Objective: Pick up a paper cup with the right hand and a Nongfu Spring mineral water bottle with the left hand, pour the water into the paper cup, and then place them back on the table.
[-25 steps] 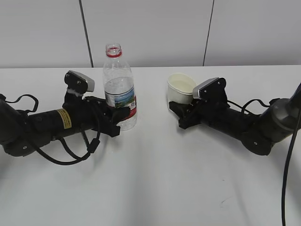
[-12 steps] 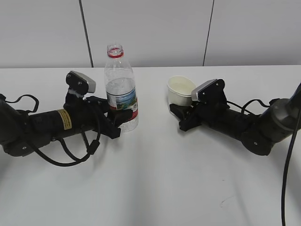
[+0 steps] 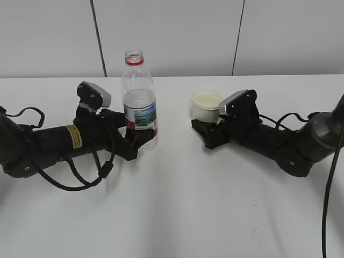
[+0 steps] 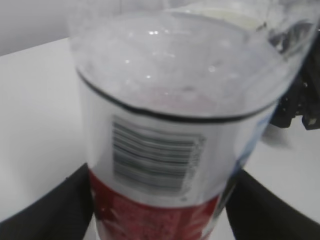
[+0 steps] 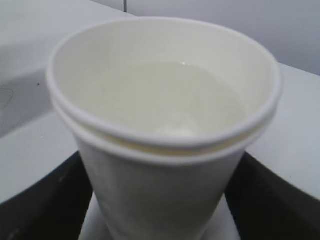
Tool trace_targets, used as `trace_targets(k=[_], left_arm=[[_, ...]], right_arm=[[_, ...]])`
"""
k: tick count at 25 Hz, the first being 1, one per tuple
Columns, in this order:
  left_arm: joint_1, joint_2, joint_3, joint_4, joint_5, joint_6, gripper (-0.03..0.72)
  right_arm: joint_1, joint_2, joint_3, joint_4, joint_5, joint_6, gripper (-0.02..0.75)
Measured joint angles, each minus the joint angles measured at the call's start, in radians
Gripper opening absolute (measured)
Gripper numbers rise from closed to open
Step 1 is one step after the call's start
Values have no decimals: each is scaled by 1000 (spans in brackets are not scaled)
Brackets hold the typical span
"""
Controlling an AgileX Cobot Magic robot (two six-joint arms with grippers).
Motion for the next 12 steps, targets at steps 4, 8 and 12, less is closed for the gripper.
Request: trace_targets(k=[4,8,12], left_arm=[[0,-3,0,8,59,0,542],[0,-11,4,9,99,0,560],[0,-44,34,-7,139,0,567]], right_arm=[[0,0,6,-4,11,0,600],[0,-7,52,8,0,0,599],[-4,-56,121,41,0,0,599]])
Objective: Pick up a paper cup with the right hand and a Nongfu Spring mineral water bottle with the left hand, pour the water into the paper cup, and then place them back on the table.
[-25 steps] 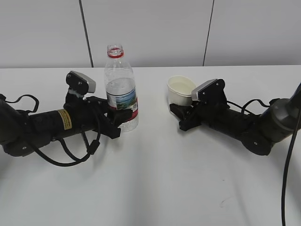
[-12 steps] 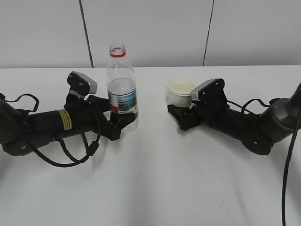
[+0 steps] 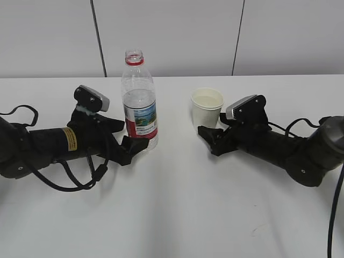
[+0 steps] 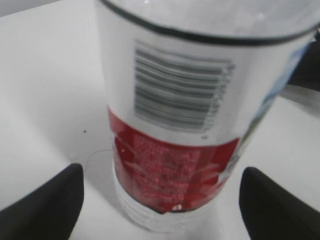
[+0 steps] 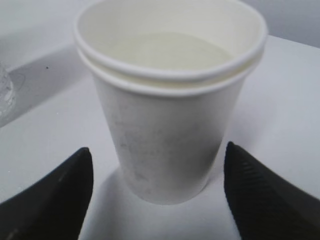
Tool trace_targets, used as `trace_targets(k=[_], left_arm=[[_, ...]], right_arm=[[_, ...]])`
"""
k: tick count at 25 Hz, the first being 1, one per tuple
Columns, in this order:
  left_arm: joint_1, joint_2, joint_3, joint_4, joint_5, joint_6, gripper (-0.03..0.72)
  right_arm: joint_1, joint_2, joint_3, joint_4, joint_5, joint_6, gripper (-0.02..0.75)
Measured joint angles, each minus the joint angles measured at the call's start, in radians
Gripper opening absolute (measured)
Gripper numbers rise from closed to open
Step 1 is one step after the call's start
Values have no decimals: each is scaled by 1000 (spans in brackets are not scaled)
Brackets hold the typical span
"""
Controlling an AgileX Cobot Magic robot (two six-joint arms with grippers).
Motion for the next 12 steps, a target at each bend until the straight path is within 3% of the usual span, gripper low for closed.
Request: trace_targets(k=[7,12], left_arm=[[24,-56,65,-25,22,0,568],[71,-79,77,-50,87,0,568]], right_arm=[[-23,-69,79,21,-5,0,596],[-94,-68,99,43,-5,0,596]])
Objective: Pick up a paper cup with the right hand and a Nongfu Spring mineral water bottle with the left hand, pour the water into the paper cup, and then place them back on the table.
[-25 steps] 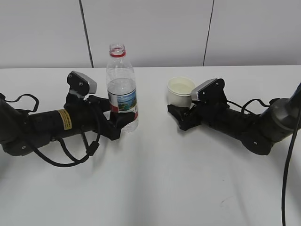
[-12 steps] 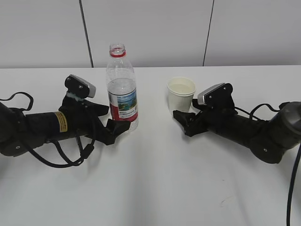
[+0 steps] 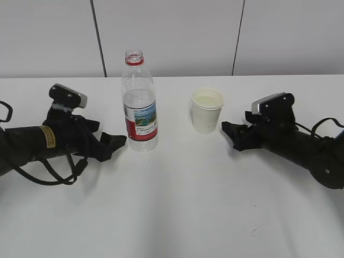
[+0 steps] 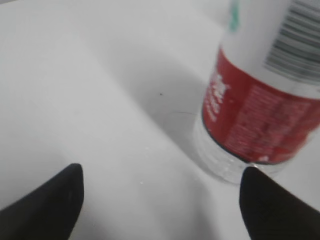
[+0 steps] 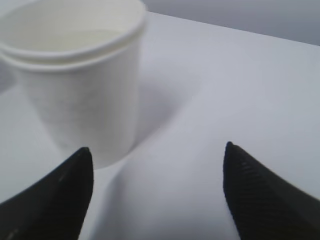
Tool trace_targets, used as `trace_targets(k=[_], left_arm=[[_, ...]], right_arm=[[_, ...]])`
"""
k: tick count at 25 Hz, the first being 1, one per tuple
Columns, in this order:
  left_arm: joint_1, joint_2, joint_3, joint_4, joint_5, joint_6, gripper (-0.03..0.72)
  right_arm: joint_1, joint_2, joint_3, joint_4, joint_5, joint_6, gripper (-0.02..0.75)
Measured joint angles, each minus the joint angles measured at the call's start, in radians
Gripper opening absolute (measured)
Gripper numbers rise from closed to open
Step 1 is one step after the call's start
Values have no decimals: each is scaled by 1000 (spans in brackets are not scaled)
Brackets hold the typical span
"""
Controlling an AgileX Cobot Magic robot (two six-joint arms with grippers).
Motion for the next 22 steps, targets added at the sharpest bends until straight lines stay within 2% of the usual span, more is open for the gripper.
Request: trace_targets(k=[3,6,11,15,18,22], left_arm=[[37,-15,0,-37,6,0,568],[87,-25,0,-121,-3,24,568],[154,-25,0,-354,-7,205,568],[174,-25,-25,-486,30,297,568],[182,-25,-84,-513,143,311,568],[183,-25,-230,-515,449,315,568]], right_arm=[[-61,0,3,34,0,0,596],[-120,-1,3,77,-18,0,596],[-164,-1,3,185,-45,0,594],[-164,-1,3,206,-48,0,594],[-164,-18,3,225,-14,0,594],[-166,-104,5,252,137,6,594]])
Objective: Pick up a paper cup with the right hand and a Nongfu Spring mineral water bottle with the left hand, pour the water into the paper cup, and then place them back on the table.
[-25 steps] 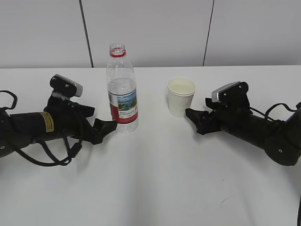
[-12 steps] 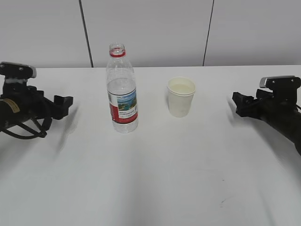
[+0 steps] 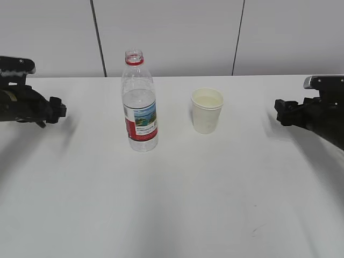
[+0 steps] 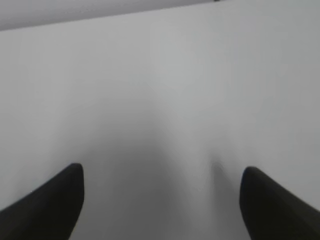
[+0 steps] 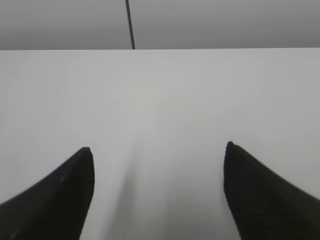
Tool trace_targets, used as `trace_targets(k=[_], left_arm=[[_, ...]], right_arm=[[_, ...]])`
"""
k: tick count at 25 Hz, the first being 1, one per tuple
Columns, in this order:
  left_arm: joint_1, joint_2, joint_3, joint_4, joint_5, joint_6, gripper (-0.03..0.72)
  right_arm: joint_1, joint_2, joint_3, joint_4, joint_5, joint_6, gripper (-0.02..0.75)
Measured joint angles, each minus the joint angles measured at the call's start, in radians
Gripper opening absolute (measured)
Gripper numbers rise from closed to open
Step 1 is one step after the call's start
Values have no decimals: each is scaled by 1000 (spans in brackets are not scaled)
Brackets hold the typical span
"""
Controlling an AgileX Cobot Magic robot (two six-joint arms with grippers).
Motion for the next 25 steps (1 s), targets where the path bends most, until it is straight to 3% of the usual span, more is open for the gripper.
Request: trace_targets(k=[5,13,18,21,25], left_arm=[[0,-19,-177,0,393,1,568],[0,-89,-318,60,778,1,568],[1,-117,-384,73,971,1,568],[1,-118,-422,72,1102,1,568],[1,-118,-462,69,1279,6,568]], right_arm=[[0,-137,-18,20,263,43,594],[0,-218,-220,28,1027,64,593],[2,-218,-388,181,1423,-51,593],[2,-218,-485,282,1602,-120,593],[2,-218,-586,327,1798,-166,593]])
